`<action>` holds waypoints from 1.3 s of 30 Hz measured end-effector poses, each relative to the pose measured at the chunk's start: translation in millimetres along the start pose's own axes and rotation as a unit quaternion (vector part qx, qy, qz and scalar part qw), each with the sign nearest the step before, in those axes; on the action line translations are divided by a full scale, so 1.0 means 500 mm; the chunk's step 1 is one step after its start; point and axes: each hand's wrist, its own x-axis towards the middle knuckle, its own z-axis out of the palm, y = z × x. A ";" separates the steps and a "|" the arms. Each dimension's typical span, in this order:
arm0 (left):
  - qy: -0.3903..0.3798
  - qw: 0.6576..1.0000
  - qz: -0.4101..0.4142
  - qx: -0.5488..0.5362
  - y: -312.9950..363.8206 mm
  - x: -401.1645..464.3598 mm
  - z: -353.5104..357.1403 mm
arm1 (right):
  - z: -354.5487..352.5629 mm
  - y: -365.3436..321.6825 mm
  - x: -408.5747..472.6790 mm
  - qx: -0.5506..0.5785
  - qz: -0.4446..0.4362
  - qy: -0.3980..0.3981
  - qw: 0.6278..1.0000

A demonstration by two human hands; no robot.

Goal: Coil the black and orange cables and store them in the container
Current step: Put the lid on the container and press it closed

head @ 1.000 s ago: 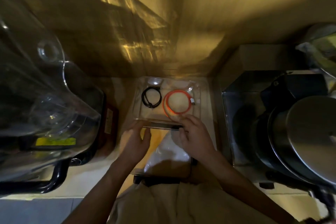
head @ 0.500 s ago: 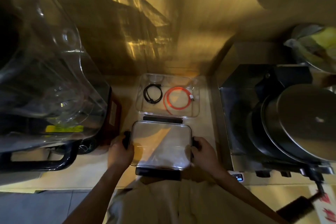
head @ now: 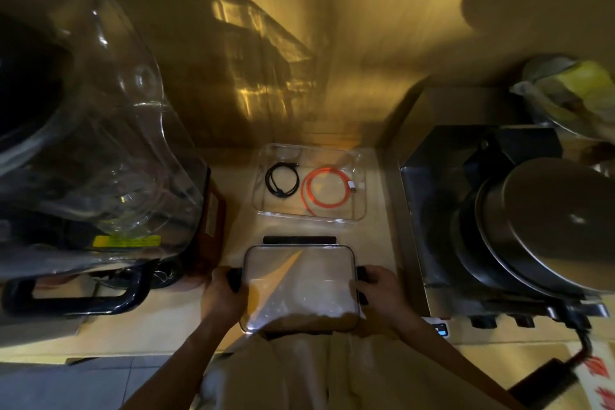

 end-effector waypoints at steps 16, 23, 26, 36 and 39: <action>0.016 0.939 -0.046 -0.340 -0.051 -0.047 -0.006 | -0.048 -0.055 -0.096 0.109 -0.046 0.031 0.992; 0.047 0.913 0.045 -0.402 0.033 -0.078 -0.053 | -0.066 -0.076 -0.098 0.166 -0.080 0.081 0.980; 0.050 0.895 0.078 -0.436 0.093 -0.103 -0.085 | -0.076 -0.095 -0.098 0.227 -0.078 0.102 0.965; -0.035 0.858 0.154 -0.490 0.198 -0.114 -0.146 | -0.092 -0.169 -0.084 0.529 -0.025 0.012 0.848; -0.088 0.815 0.122 -0.559 0.213 -0.110 -0.165 | -0.104 -0.193 -0.082 0.541 -0.035 -0.026 0.840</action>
